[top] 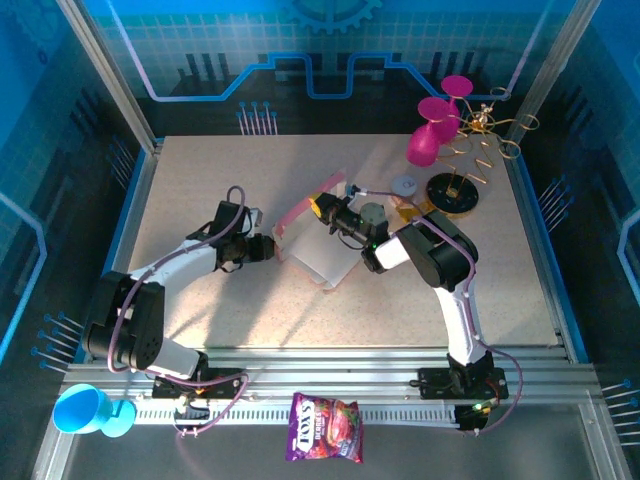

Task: Fold the paper box

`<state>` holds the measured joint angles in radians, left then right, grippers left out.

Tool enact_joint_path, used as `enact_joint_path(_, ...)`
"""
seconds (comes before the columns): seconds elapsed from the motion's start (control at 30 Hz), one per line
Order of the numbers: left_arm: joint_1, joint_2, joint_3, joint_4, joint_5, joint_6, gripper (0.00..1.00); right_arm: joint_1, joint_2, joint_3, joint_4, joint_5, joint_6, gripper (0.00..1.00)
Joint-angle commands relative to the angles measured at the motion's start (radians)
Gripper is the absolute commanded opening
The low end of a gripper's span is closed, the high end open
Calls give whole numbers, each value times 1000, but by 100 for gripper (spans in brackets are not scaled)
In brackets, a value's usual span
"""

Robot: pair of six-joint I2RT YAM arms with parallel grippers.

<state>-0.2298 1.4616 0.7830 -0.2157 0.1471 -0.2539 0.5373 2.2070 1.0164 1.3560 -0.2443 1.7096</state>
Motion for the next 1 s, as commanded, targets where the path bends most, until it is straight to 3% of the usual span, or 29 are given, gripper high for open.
enact_joint_path(0.0, -21, 13, 16, 36, 14, 45, 35, -7, 31, 19, 5, -7, 5, 0)
enact_joint_path(0.6, -98, 4, 11, 80, -7, 93, 39, -19, 37, 18, 40, -20, 17, 0)
enact_joint_path(0.97, -141, 12, 14, 79, -62, 99, 39, -33, 34, -21, 68, -91, -6, 0)
